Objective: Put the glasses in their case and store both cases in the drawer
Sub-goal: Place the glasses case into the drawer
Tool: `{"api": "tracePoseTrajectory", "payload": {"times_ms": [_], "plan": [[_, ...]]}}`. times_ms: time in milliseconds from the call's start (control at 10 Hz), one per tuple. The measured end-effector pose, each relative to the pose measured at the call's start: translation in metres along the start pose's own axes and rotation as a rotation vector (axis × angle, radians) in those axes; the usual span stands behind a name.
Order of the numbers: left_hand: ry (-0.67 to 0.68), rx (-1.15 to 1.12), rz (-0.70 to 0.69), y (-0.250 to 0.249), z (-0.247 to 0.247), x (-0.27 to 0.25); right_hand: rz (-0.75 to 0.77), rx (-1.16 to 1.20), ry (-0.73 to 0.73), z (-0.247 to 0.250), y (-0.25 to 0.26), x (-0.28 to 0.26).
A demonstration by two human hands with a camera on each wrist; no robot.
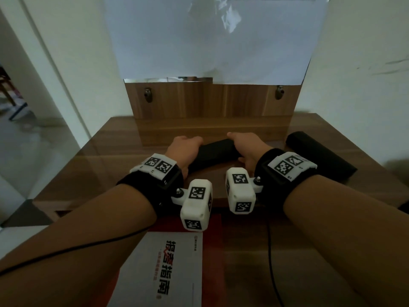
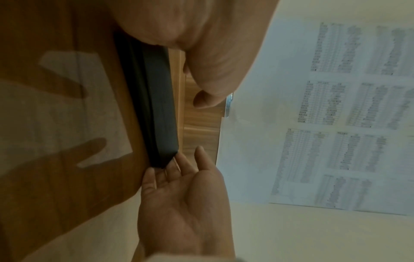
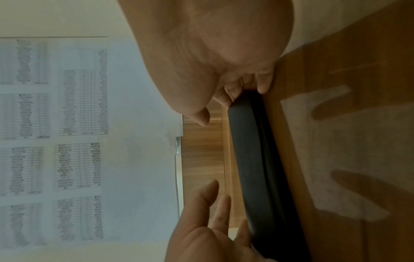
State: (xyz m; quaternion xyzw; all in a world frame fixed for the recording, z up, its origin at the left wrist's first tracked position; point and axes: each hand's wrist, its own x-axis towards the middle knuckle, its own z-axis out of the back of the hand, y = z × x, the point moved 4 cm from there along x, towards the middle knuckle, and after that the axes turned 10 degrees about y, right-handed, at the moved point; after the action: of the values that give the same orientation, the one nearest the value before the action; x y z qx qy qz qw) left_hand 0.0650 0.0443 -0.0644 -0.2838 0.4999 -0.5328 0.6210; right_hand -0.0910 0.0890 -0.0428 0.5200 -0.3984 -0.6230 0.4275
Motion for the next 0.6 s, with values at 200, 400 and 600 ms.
{"api": "tracePoseTrajectory", "payload": {"times_ms": [200,400,600], "plan": [[-0.044,-0.194,0.005,-0.001,-0.005,-0.025,-0.012,0.047,-0.017,0.004,-0.005,0.005],[-0.051,-0.267,-0.072,0.000,-0.003,-0.033,-0.071,0.207,-0.062,0.008,-0.002,0.002],[0.011,-0.220,-0.149,-0.002,-0.005,-0.040,-0.029,0.132,-0.043,0.023,-0.007,-0.011]]}}
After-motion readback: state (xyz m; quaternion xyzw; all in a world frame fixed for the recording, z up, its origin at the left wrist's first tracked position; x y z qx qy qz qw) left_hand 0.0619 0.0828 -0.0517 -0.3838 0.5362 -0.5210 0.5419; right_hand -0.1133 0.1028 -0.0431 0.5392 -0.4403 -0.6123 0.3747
